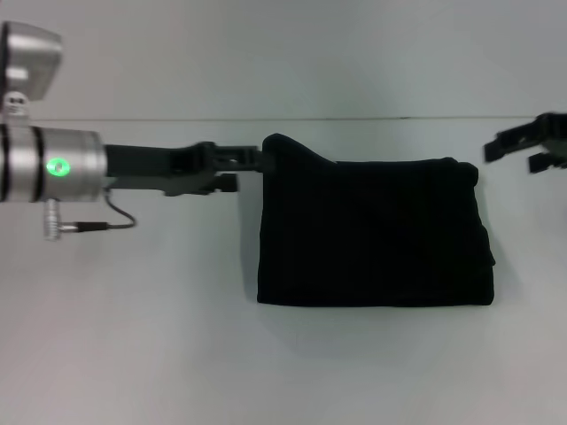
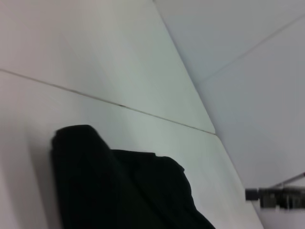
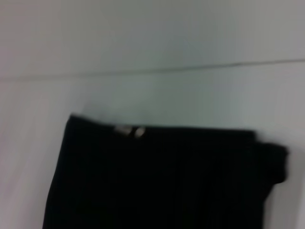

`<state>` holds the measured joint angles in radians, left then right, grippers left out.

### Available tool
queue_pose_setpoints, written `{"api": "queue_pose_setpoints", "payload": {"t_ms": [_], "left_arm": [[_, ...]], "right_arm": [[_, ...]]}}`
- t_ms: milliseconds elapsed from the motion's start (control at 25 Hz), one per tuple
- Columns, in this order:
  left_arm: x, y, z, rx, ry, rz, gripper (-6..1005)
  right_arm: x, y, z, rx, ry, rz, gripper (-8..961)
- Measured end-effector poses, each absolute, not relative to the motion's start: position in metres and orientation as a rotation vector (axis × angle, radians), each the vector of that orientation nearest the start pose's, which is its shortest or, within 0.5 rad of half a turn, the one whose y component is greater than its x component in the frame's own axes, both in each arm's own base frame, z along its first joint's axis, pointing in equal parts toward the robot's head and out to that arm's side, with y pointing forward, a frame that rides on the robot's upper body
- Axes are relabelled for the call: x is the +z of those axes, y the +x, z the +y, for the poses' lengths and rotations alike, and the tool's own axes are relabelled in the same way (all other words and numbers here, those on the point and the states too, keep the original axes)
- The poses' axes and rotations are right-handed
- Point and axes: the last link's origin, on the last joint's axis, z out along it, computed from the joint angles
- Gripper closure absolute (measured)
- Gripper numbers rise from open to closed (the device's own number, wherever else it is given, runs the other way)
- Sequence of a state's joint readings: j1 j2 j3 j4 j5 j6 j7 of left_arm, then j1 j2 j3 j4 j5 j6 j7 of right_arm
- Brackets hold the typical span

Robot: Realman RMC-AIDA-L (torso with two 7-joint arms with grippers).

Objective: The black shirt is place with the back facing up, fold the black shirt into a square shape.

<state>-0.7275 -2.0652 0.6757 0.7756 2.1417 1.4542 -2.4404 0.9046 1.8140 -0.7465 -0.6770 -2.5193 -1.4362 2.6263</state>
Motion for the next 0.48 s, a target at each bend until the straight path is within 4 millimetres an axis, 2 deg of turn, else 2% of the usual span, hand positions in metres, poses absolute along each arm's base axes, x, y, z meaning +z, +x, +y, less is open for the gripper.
{"api": "queue_pose_setpoints", "payload": {"t_ms": [200, 360, 480], "left_arm": [[0.047, -0.221, 0.396, -0.731, -2.289, -1.711, 116], [0.049, -0.23, 0.394, -0.752, -2.25, -1.712, 51], [0.047, -0.234, 0.392, -0.759, -2.236, -1.72, 51]], "right_arm": [[0.071, 0.198, 0.444, -0.054, -2.367, 1.468, 23], [0.045, 0.178, 0.448, -0.036, -2.456, 1.337, 23], [0.027, 0.168, 0.45, -0.02, -2.498, 1.24, 23]]}}
